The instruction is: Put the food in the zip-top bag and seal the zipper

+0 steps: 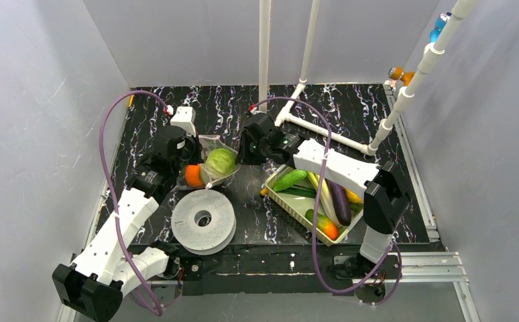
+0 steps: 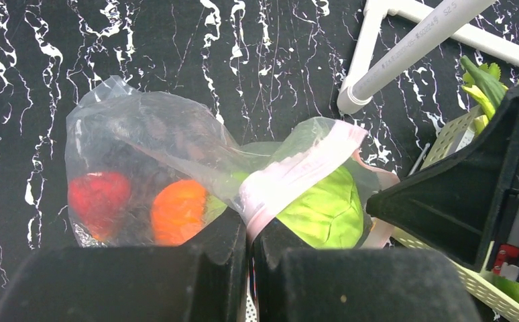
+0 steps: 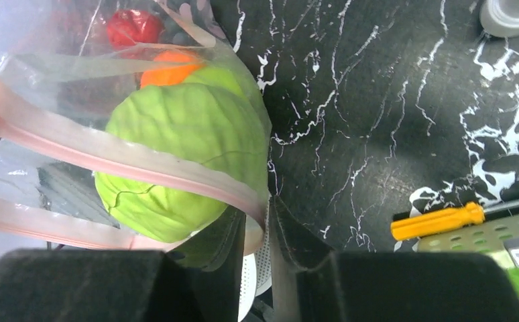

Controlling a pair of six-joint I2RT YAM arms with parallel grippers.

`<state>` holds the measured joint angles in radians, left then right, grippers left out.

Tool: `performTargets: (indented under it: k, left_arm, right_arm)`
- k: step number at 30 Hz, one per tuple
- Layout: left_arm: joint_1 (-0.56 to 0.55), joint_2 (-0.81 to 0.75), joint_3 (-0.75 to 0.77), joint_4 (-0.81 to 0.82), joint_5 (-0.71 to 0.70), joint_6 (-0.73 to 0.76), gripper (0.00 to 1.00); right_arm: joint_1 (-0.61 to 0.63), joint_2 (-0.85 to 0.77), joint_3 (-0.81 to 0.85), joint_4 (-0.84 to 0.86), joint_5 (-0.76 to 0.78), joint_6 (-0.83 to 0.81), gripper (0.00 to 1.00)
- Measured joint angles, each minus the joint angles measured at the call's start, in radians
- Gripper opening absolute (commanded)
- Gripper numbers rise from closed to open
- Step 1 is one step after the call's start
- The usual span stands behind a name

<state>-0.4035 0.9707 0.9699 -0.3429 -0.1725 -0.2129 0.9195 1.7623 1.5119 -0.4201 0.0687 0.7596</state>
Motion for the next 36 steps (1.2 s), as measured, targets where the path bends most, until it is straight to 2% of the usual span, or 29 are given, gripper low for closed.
performTargets:
  k: [2, 6, 9, 12, 14, 19, 21, 27, 36]
  left_arm:
    - [0.000, 0.000, -0.001, 0.000, -0.010, -0.005, 0.00]
    - [0.000, 0.026, 0.066, -0.077, -0.029, -0.049, 0.00]
    - [0.007, 0.080, 0.219, -0.203, -0.026, -0.110, 0.00]
    - [0.033, 0.147, 0.478, -0.362, -0.007, -0.226, 0.00]
    - [0.045, 0.127, 0.520, -0.379, -0.001, -0.281, 0.00]
    - [0.062, -0.041, 0.372, -0.425, 0.045, -0.441, 0.00]
    - [0.071, -0.023, 0.349, -0.466, 0.052, -0.477, 0.00]
    - [0.090, 0.099, 0.351, -0.538, 0.069, -0.537, 0.00]
    - [0.094, 0.058, 0.411, -0.525, 0.123, -0.649, 0.00]
  right_arm:
    - [0.011, 0.023, 0.045, -0.017, 0.007, -0.012, 0.05]
    - [0.044, 0.058, 0.201, -0.062, 0.043, -0.066, 0.01]
    - [0.064, 0.082, 0.360, -0.115, 0.063, -0.113, 0.01]
    - [0.070, 0.089, 0.547, -0.138, 0.066, -0.184, 0.01]
    - [0.069, 0.053, 0.588, -0.119, 0.068, -0.220, 0.01]
    - [0.059, -0.063, 0.486, -0.051, 0.075, -0.292, 0.01]
    - [0.056, -0.047, 0.412, -0.050, 0.070, -0.318, 0.01]
    - [0.049, 0.031, 0.390, -0.102, 0.059, -0.363, 0.01]
    - [0.048, -0.025, 0.441, -0.138, 0.026, -0.423, 0.01]
